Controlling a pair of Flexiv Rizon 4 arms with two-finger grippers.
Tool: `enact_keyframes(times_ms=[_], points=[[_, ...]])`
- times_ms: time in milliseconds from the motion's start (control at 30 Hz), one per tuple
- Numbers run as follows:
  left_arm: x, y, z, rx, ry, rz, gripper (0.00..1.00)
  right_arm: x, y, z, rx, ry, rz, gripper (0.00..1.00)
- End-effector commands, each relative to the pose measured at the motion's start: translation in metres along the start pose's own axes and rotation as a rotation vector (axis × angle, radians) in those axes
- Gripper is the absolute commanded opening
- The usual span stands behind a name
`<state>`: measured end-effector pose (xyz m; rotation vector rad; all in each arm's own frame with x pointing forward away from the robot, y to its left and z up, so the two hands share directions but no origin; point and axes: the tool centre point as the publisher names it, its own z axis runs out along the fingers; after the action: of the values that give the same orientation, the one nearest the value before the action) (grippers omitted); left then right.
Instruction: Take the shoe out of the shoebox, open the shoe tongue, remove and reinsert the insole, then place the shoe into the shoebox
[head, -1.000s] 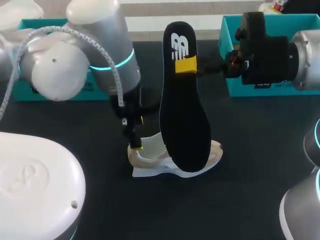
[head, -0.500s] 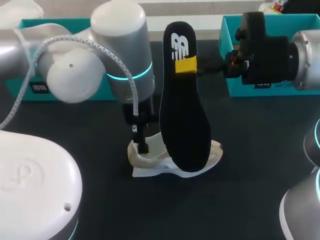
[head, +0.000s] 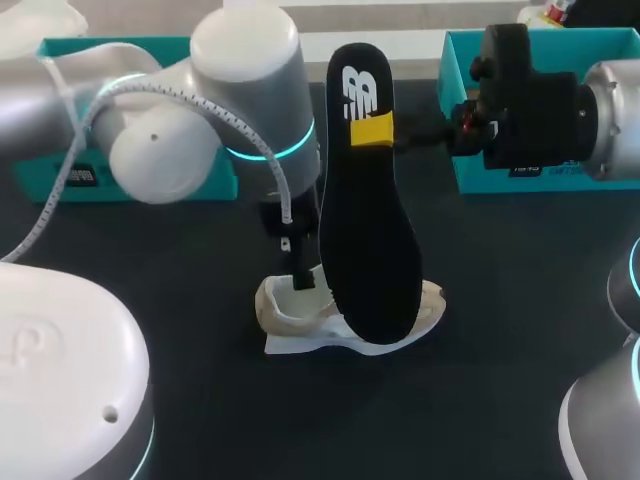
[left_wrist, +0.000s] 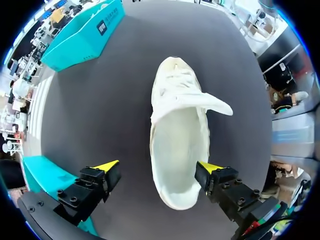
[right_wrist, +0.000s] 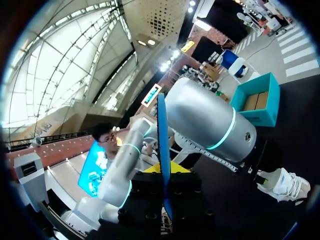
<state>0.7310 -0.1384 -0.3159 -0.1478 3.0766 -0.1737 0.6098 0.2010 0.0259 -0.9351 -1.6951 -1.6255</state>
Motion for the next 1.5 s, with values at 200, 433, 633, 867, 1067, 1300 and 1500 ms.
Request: enact_keyframes(times_ms=[200,433,633,867,1067,1300,1500], points=[[-0.011,-0.026,0.048,-0.035,0.03,0.022,0.68,-0.001,0.001,0.004,0.0,-0.002,0.001,0.0],[-0.002,-0.029,0.065,-0.051,0.063,0.033,0.49,-0.001,0.001,0.004,0.0,-0.002,0.001,0.0],[0.001,-0.031,0.074,-0.027,0.075,0.021,0.42,-0.001,0.001,0.004,0.0,-0.002,0.001,0.0],[0.005,-0.032,0.081,-0.009,0.095,0.017,0.0,-0.001,0.001,0.004,0.0,-0.002,0.001,0.0],[0.01,-0.031,0.078,-0.008,0.16,0.062,0.0,-0.001,0.001,0.004,0.0,-0.002,0.001,0.0],[-0.01,-0.036,0.068,0.036,0.446,0.257,0.0,-0.001,0.001,0.004,0.0,-0.002,0.001,0.0],[-0.023,-0.047,0.05,0.041,0.68,0.441,0.0,-0.001,0.001,0.004,0.0,-0.002,0.001,0.0]])
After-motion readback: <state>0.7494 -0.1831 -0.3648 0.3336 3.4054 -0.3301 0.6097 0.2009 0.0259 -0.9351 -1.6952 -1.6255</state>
